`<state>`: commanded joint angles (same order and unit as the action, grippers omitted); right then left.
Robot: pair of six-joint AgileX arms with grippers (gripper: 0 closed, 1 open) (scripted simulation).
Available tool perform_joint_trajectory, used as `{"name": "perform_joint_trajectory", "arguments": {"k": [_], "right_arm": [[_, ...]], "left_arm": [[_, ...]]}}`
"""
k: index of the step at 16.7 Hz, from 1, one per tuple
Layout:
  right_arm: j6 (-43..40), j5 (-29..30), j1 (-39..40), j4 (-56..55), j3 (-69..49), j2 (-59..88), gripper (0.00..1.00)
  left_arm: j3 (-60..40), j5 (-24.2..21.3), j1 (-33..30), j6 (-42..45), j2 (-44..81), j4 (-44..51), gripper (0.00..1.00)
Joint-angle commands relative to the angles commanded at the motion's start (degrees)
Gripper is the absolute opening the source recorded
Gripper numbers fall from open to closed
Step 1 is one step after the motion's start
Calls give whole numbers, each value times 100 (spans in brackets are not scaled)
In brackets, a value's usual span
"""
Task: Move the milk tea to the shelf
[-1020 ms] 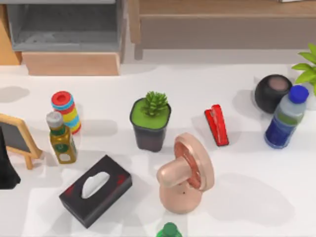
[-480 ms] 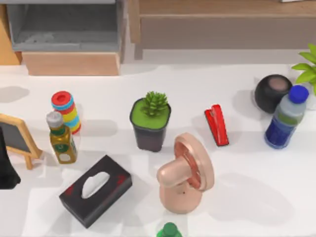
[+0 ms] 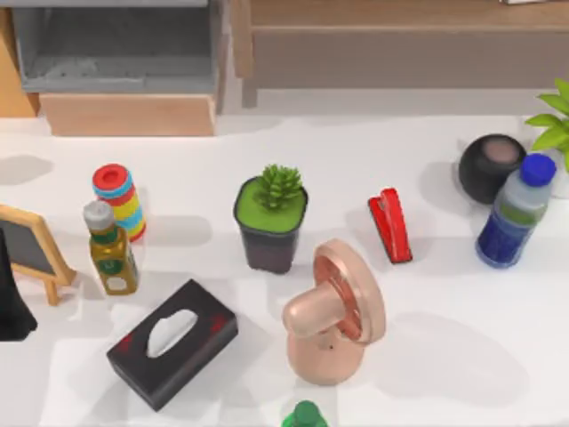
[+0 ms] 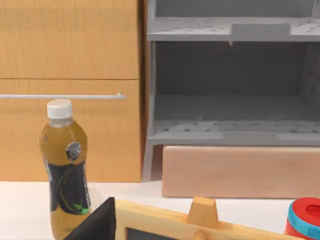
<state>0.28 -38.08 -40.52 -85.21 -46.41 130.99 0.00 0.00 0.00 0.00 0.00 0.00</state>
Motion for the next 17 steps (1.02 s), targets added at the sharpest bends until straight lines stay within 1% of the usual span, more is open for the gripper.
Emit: {"name": "perform_joint_trajectory", "arguments": {"k": [7,8,17], "right_arm": [[0,0,0,0,0,0,2],[0,0,0,0,0,0,0],[7,-1,-14,12,6,-28,0]], "left_arm": [[0,0,0,0,0,0,100],[0,0,0,0,0,0,100],[0,0,0,0,0,0,100]]}}
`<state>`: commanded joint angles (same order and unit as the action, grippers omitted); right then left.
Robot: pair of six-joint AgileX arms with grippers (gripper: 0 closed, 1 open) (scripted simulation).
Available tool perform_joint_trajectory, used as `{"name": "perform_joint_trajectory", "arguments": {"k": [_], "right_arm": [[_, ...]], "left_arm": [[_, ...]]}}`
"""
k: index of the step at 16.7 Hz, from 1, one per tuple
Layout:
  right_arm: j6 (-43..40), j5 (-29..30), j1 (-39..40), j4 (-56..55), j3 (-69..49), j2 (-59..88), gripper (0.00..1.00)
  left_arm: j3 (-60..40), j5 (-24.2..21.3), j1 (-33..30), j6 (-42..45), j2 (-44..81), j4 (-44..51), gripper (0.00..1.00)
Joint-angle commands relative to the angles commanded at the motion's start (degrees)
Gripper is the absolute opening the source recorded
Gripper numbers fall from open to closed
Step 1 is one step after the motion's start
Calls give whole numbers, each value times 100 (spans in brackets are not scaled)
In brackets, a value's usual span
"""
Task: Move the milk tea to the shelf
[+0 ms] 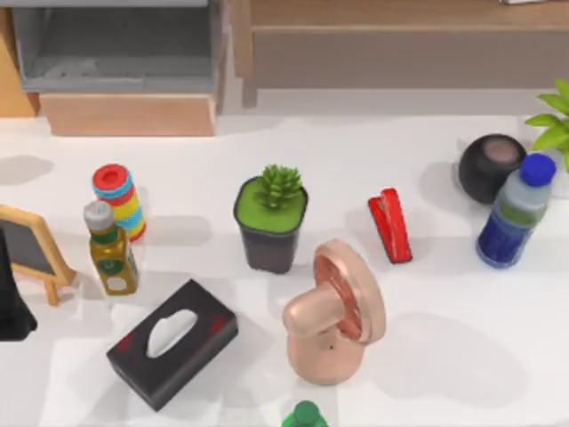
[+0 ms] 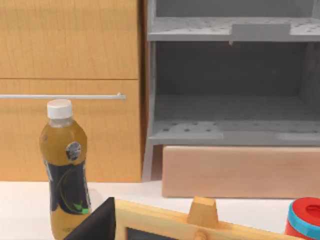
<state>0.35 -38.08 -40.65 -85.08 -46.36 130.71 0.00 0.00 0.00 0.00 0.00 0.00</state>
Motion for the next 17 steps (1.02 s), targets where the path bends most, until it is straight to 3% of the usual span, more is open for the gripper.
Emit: {"name": "perform_joint_trajectory", "arguments": {"k": [10,17], "right_arm": [[14,90,101,175,-91,-361,0],[20,1305,1432,944,-480,-1829,0]], "left_arm": [[0,0,0,0,0,0,100],[0,0,0,0,0,0,100]]}}
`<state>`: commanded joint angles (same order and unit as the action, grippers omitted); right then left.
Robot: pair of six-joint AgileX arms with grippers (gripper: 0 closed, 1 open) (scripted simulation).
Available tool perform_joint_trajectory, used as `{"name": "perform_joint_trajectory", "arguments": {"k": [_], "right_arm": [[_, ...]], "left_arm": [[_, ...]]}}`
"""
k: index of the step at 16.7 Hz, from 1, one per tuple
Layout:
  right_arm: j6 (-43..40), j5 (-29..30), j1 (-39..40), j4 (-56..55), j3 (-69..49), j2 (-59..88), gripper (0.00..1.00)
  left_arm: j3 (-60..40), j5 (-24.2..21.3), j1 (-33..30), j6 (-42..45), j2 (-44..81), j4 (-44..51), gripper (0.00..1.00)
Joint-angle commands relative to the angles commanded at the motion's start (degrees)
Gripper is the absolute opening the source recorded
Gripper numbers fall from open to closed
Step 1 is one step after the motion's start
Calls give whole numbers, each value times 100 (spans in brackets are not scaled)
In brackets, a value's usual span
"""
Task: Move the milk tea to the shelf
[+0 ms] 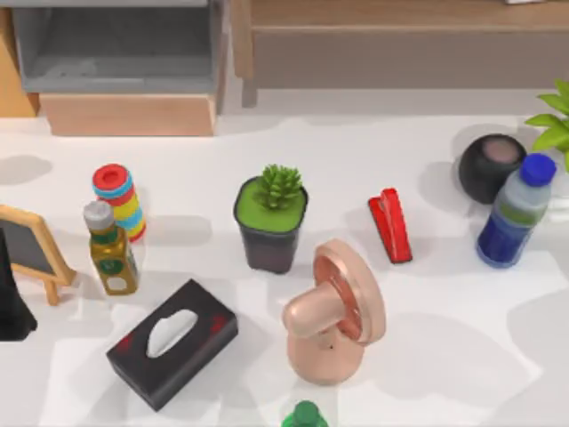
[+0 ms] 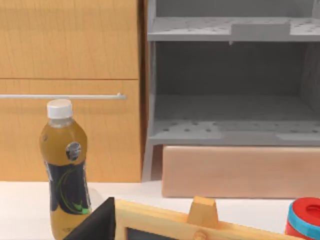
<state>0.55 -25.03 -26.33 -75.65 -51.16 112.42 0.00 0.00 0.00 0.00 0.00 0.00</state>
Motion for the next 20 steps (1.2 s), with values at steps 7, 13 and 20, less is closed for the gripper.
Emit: {"name": "perform_joint_trajectory", "arguments": {"k": [7,13,20], "right_arm": [[-21,1987,2284,1716,-532,-787,0],[-42,3773,4072,3186,-1547,-588,0],[-65,5252,5240,4234,-2846,17,0]], "left_arm": [[0,0,0,0,0,0,100],[0,0,0,0,0,0,100],[0,0,0,0,0,0,100]]}}
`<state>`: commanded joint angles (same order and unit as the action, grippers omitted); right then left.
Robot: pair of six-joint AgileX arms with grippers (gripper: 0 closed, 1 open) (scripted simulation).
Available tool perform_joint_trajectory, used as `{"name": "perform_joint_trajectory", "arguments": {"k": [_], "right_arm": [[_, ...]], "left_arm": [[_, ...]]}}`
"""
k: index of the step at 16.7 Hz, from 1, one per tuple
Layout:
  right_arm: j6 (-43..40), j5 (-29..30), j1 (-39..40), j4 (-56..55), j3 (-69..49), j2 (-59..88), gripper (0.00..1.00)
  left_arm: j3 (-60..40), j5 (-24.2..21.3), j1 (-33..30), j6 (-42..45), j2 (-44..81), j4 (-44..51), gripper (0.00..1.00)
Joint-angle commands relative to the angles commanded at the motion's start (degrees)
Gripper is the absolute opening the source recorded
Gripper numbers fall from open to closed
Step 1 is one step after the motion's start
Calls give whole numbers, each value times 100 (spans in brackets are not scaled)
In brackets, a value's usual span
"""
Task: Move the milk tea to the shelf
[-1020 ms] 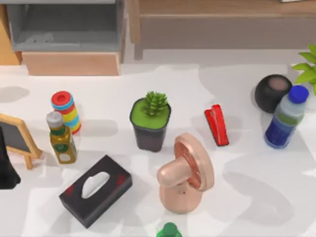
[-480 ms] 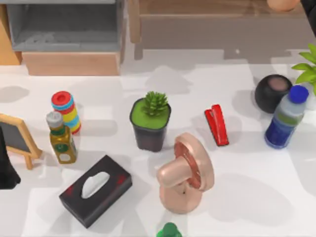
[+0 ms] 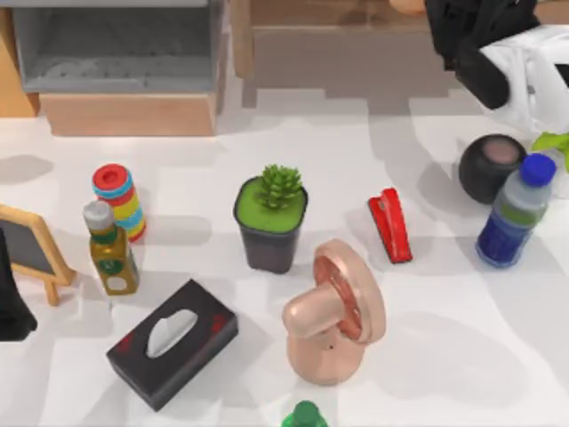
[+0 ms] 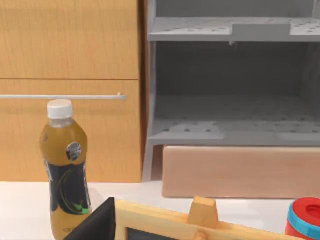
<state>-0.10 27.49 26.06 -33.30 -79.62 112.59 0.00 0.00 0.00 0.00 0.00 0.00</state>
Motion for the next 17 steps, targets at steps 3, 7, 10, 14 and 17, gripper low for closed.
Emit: {"name": "perform_joint_trajectory", "arguments": {"k": [3,7,10,14,17], "right_arm": [[-4,237,152,143,-265,102,0],[-4,250,160,151,-282,107,0],[6,216,108,112,-355,179,0],[-2,120,22,35,-725,643,0],[-8,50,-49,-23,-1011,1017,0]], "left_arm": [[0,0,0,0,0,0,100],[0,0,0,0,0,0,100],[0,0,0,0,0,0,100],[0,0,0,0,0,0,100],[0,0,0,0,0,0,100]]}}
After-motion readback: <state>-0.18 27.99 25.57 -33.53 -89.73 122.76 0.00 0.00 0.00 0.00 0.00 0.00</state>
